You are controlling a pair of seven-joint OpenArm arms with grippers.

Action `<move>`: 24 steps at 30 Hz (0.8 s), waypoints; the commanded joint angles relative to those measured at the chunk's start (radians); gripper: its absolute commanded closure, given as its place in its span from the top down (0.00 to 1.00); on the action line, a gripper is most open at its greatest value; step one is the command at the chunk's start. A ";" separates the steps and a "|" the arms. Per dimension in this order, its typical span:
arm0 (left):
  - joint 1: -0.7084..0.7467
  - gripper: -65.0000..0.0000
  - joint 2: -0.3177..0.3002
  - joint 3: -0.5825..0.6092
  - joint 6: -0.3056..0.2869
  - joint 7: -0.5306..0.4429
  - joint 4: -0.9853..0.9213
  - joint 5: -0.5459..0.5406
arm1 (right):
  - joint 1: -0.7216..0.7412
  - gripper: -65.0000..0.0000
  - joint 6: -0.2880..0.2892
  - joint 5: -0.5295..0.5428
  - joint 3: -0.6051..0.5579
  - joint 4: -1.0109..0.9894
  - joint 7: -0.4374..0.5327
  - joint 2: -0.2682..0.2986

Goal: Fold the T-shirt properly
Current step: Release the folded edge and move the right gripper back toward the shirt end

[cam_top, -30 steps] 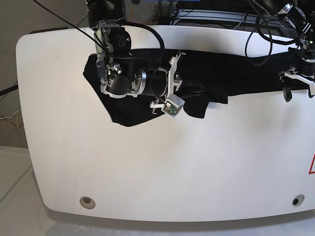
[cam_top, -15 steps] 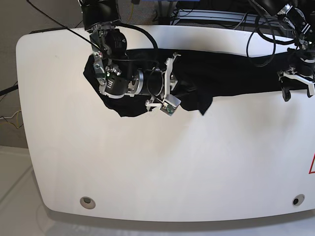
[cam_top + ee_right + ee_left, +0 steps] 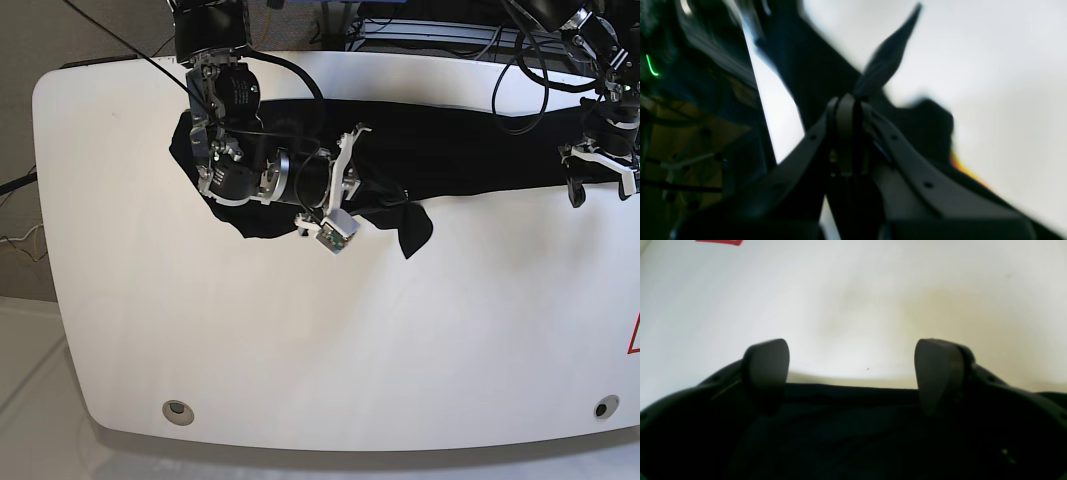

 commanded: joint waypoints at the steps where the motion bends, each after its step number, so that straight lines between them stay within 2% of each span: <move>1: -0.006 0.84 -0.015 0.000 -0.001 -0.024 0.023 -0.021 | 0.023 0.03 0.012 0.022 -0.002 0.007 0.021 -0.023; 5: -0.002 0.85 -0.018 -0.001 -0.001 -0.026 0.023 -0.022 | 0.031 0.13 0.012 0.020 -0.017 -0.011 0.043 -0.028; 7: 0.009 0.86 -0.019 -0.005 -0.001 -0.028 0.021 -0.017 | 0.036 0.34 0.012 0.012 -0.032 -0.022 0.057 -0.058; 11: 0.016 0.85 -0.020 -0.007 -0.001 -0.023 0.019 -0.017 | 0.033 0.56 0.012 0.006 -0.045 -0.026 0.066 -0.059; 13: 0.020 0.86 -0.021 -0.009 -0.001 -0.022 0.021 -0.018 | 0.030 0.64 0.012 0.005 -0.053 -0.033 0.072 -0.055; 24: 0.037 0.86 -0.017 -0.008 -0.001 -0.021 0.027 -0.011 | 0.043 0.65 0.012 0.014 -0.086 -0.086 0.100 -0.006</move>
